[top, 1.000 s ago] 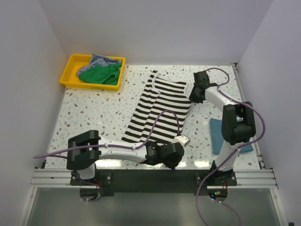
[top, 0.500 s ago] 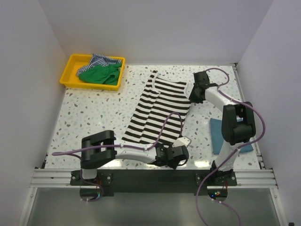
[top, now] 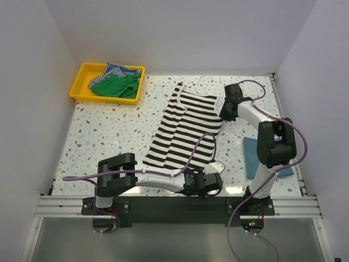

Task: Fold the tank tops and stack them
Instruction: Fold the tank top

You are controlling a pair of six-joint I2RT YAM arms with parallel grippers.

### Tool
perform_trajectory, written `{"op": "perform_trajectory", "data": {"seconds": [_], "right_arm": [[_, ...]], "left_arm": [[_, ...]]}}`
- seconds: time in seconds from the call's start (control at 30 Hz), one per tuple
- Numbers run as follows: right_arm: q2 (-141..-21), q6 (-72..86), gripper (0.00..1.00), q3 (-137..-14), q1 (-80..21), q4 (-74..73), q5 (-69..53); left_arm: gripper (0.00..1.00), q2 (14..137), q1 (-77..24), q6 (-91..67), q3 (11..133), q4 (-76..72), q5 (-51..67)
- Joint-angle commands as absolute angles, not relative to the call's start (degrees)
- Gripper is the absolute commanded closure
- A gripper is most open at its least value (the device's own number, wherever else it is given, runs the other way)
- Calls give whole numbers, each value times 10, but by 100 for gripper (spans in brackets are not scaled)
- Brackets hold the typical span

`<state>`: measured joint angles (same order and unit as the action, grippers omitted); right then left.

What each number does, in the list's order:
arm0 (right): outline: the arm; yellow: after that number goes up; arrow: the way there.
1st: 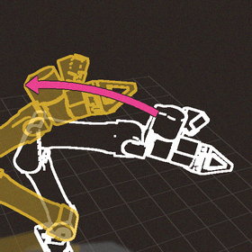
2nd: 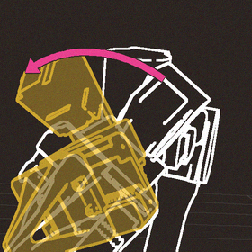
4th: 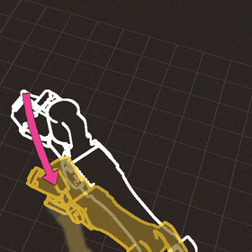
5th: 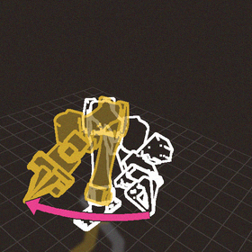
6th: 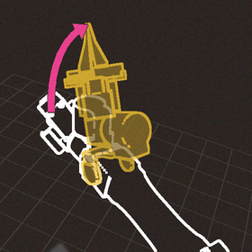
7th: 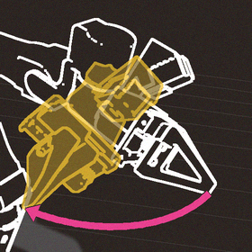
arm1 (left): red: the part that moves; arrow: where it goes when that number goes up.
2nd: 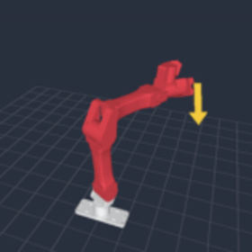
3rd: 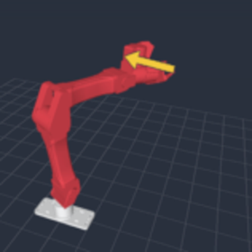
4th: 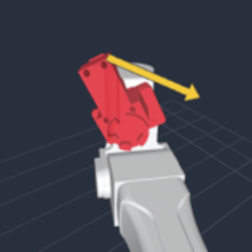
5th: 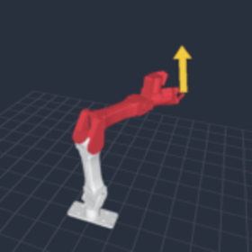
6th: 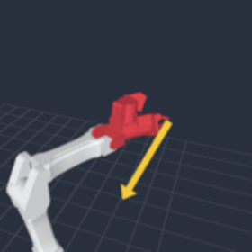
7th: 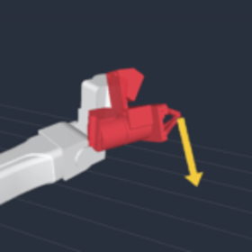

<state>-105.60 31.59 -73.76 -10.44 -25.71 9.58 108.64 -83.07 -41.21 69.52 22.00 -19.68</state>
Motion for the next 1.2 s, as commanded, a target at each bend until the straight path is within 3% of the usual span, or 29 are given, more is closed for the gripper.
{"op": "perform_trajectory", "data": {"seconds": [0.0, 0.6, 1.17], "right_arm": [[-1039, 301, 100, -771, -101, -288, 126], [-1049, 329, 100, -835, -137, -315, 104], [-1226, 366, 100, -1023, -259, -352, 148]], "left_arm": [[100, 1038, -841, -389, 708, 189, -166], [100, 841, -772, -453, 519, 78, -101], [100, 719, -725, -527, 365, 114, -127]]}}
